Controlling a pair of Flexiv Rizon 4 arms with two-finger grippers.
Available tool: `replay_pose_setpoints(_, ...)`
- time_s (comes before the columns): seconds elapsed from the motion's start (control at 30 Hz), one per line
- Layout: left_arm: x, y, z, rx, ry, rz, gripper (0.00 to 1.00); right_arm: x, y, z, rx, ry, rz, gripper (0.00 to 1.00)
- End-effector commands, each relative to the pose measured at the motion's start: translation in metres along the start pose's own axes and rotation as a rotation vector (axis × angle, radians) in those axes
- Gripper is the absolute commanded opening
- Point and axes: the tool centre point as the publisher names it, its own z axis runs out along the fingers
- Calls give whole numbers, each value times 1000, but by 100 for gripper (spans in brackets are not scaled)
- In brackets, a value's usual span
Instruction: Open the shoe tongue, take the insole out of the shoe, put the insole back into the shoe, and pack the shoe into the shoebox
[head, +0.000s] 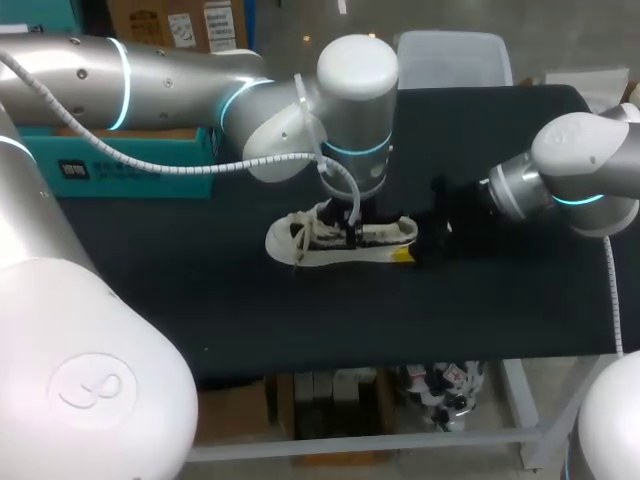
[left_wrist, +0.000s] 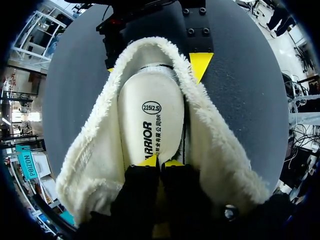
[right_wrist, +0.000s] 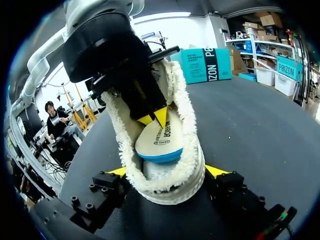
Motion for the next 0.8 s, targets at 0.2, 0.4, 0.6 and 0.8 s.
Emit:
replay_pose_setpoints(0.2, -23, 1, 64, 35, 16, -10, 0, -2, -9, 5, -2, 8, 0, 0)
replay_pose_setpoints(0.4, -24, 4, 37, 87, 32, -8, 0, -2, -9, 5, -2, 8, 0, 0)
replay_pose_setpoints(0.6, -24, 1, 1, 136, 16, -14, 0, -2, -9, 5, -2, 8, 0, 0)
replay_pose_setpoints(0.8, -23, -3, -34, 207, 32, -25, 0, -2, -9, 5, -2, 8, 0, 0)
